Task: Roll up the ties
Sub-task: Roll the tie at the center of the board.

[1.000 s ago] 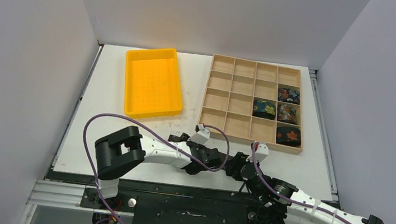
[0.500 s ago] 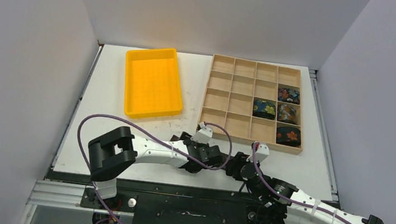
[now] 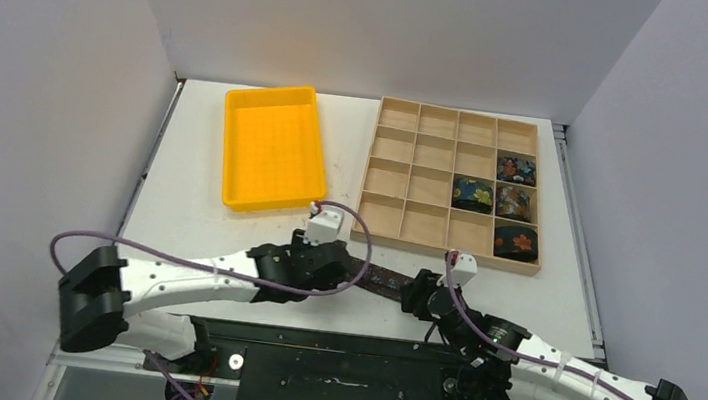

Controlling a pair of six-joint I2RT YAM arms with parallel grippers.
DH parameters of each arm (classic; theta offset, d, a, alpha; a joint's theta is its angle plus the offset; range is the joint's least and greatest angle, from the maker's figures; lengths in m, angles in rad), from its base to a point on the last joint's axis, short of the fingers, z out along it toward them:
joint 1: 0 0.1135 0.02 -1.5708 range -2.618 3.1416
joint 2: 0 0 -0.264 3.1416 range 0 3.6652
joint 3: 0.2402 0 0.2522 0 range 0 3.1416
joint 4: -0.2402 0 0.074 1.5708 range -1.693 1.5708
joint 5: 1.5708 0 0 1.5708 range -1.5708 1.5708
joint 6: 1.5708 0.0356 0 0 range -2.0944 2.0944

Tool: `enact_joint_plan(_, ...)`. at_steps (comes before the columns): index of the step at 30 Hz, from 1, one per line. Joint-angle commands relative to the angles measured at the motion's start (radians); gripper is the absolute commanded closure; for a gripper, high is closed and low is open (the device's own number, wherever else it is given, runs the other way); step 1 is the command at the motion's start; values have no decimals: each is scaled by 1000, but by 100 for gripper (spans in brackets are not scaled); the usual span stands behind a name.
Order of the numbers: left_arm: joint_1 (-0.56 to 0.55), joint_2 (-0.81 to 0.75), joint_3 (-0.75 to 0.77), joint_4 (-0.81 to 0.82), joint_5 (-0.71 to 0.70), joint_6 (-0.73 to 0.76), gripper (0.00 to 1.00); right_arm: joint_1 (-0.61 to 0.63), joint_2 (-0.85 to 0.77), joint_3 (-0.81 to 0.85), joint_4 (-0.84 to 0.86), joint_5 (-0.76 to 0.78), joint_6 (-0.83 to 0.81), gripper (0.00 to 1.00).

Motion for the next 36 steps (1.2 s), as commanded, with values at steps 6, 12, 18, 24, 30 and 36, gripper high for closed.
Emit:
enact_joint_plan(6,294,-459,-436,444,405,-35,66,-5,276,202,281,-224,-140,58)
enact_joint_plan(12,532,-714,-629,664,541,-104,54,-11,550,375,443,-370,-148,58)
enact_joint_plan(18,640,-736,-707,692,645,-131,62,-50,778,536,496,-461,-149,60)
enact_joint_plan(24,646,-699,-733,712,694,-108,64,-83,878,556,527,-500,-141,62)
enact_joint_plan(30,649,-650,-758,778,712,-97,62,-106,910,491,539,-505,-122,64)
enact_joint_plan(36,652,-617,-768,808,755,-83,63,-126,894,432,540,-496,-112,65)
